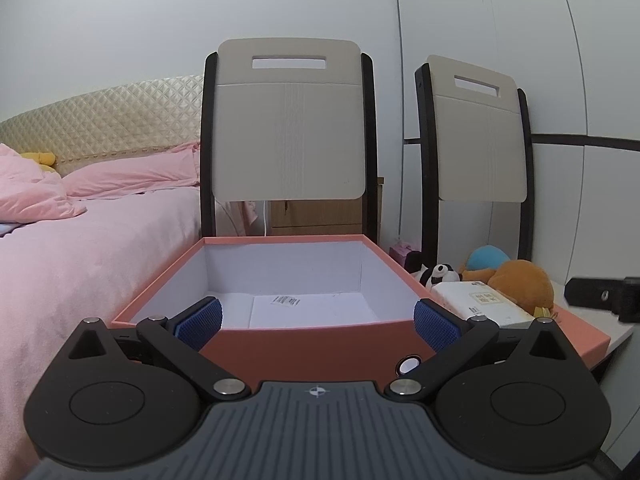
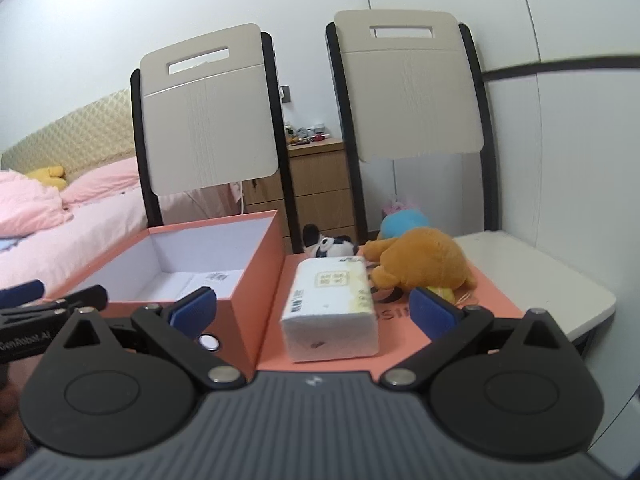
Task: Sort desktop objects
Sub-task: 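Reach the left gripper to the white tissue pack and close on it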
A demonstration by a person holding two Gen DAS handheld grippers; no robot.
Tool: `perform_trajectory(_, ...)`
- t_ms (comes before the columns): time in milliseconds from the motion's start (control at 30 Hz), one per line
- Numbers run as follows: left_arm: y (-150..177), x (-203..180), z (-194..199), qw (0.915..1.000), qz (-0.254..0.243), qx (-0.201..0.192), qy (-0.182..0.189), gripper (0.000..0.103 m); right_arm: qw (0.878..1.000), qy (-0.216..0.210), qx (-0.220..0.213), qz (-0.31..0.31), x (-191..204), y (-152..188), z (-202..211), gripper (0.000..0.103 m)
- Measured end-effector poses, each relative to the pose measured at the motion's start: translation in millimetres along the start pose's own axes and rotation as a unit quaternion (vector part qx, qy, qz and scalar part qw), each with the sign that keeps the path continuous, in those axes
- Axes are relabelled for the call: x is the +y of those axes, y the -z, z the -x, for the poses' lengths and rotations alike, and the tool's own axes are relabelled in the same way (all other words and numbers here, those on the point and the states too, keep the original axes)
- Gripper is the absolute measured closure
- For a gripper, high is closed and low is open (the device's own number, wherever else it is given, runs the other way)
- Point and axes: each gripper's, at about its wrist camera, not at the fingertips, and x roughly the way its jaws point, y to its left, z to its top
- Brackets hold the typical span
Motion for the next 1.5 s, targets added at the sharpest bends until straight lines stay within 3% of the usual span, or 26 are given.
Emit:
perform_trajectory(200,2,3,-1,0.9998,0.007,-0.009,-0.017,0.0,1.0,0.011,0.009,-0.014,-16,3,-17,0.0)
perform_trajectory(500,8,2,-3,0.9985,0.003,-0.022,-0.051,0.0,0.999,-0.029,0.012,-0.01,-19,5,-32,0.0)
perform_trajectory(1033,16,-9,-6,0.9976,-0.007,-0.024,-0.065,0.0,0.998,-0.062,-0.007,-0.019,-22,7,-33,0.0)
perform_trajectory(1367,27,-42,3,0.9977,-0.017,-0.044,-0.049,0.0,0.999,-0.037,0.001,0.036,-20,9,-26,0.0)
perform_trajectory(1500,35,-59,10,0.9984,0.006,-0.05,-0.025,0.0,0.999,-0.031,-0.009,0.028,-29,8,-17,0.0)
